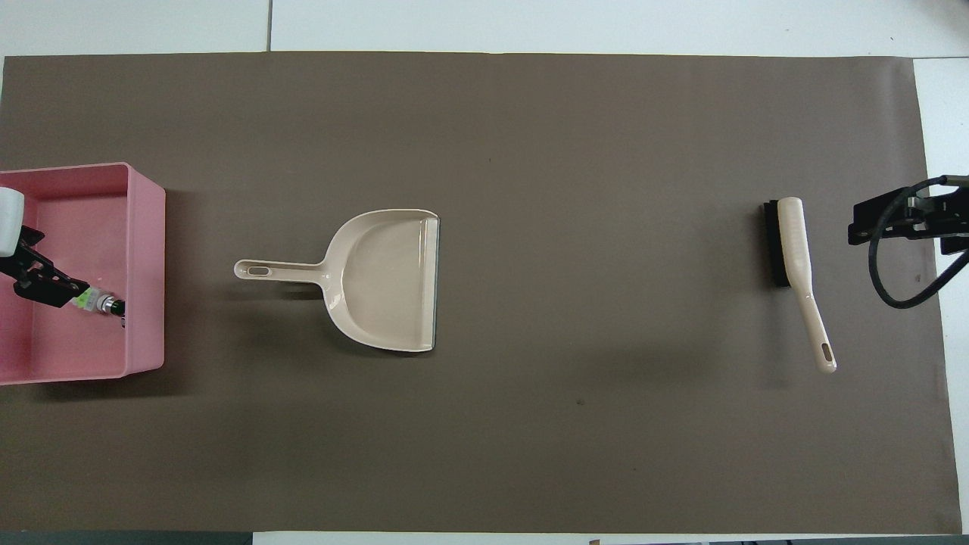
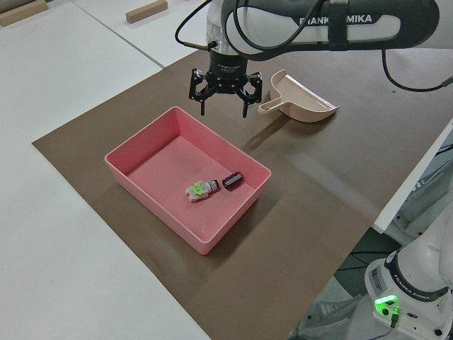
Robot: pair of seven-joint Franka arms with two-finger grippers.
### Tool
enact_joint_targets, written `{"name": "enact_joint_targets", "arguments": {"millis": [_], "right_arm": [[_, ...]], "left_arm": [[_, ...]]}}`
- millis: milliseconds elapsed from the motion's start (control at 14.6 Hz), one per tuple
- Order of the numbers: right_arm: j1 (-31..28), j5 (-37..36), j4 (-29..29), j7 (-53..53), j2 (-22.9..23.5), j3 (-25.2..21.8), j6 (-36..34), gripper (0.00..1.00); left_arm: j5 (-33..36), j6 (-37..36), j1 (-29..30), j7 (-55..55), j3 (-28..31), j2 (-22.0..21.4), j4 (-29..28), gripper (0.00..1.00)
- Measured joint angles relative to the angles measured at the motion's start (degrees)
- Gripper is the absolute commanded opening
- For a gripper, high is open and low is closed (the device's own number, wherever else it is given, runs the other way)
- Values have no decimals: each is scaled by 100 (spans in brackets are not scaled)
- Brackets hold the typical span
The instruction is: Clean e-waste and dump in bin
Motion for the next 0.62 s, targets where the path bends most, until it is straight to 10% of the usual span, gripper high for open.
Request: {"name": "enact_joint_targets", "arguments": {"millis": [616], "right_arm": [[0, 0, 0, 0, 0, 0, 0, 99]], "left_arm": [[-414, -1608, -306, -3680, -61, -81, 1449, 100]]}}
